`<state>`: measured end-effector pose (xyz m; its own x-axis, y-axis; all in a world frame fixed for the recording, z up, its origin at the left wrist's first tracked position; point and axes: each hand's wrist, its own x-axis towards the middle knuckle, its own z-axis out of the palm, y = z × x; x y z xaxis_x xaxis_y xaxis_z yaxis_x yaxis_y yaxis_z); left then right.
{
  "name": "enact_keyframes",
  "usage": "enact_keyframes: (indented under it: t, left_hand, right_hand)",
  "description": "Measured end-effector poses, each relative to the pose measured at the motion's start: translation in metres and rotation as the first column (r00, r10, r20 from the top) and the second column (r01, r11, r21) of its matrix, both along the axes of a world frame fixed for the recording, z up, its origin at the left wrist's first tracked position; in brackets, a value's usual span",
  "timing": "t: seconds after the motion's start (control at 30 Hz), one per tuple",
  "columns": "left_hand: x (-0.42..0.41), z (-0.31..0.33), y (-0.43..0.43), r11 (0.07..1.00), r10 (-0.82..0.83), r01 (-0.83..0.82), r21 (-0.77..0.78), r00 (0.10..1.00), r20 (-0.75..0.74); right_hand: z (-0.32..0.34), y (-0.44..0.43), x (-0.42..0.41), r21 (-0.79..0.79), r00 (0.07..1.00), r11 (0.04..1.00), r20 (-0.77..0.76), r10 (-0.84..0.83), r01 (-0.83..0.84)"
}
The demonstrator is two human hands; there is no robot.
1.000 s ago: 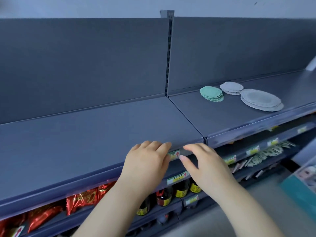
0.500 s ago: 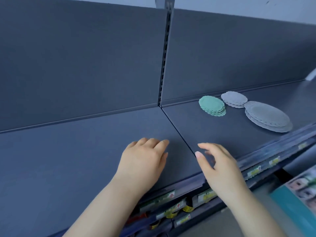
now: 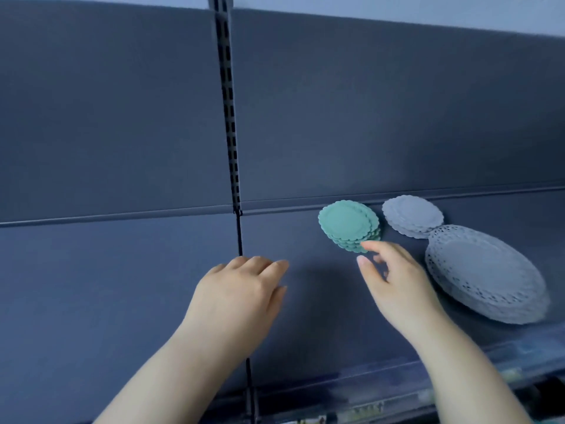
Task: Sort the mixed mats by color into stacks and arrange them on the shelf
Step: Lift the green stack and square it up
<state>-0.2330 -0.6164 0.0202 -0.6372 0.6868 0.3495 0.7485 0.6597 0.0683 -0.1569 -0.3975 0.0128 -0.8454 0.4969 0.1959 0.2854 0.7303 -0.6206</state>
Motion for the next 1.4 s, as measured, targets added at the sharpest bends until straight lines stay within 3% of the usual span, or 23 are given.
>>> enact_keyframes:
  t: [0.2, 0.3, 0.47, 0.6, 0.77, 0.87, 1.03, 1.4]
  left_hand:
    - [0.015, 0.014, 0.096, 0.996, 0.085, -0.081, -0.037, 0.985, 0.152]
    - [0.000, 0.014, 0.133, 0.974, 0.199, -0.224, 0.026, 0.910, 0.364]
    - [-0.051, 0.008, 0.186, 0.886, 0.254, -0.429, 0.179, 0.769, 0.587]
    - [-0.069, -0.006, 0.205, 0.860, 0.400, -0.510, -0.009, 0.662, 0.634]
    - [-0.093, -0.005, 0.200, 0.866, 0.361, -0.496, -0.063, 0.532, 0.766]
    - [-0.100, 0.007, 0.198, 0.867, 0.425, -0.457, -0.198, 0.473, 0.772]
    - [-0.105, 0.013, 0.202, 0.886, 0.439, -0.374, -0.274, 0.487, 0.755]
    - [-0.098, 0.002, 0.206, 0.886, 0.354, -0.455, -0.093, 0.534, 0.768]
  right_hand:
    - [-0.007, 0.074, -0.022, 0.166, 0.962, 0.953, 0.154, 0.228, -0.252]
    - [-0.007, 0.095, -0.039, 0.171, 0.948, 0.938, 0.160, 0.274, -0.300]
    - [0.006, 0.119, -0.076, 0.127, 0.946, 0.958, 0.235, 0.224, -0.259]
    - [0.008, 0.124, -0.092, 0.042, 0.918, 0.968, 0.329, 0.222, -0.249]
    - [0.020, 0.127, -0.105, -0.028, 0.859, 0.970, 0.459, 0.227, -0.242]
    - [0.028, 0.129, -0.115, 0.026, 0.791, 0.959, 0.571, 0.218, -0.283]
    - [0.036, 0.134, -0.125, 0.043, 0.695, 0.914, 0.664, 0.276, -0.404]
    - [0.023, 0.143, -0.136, -0.072, 0.720, 0.915, 0.594, 0.359, -0.397]
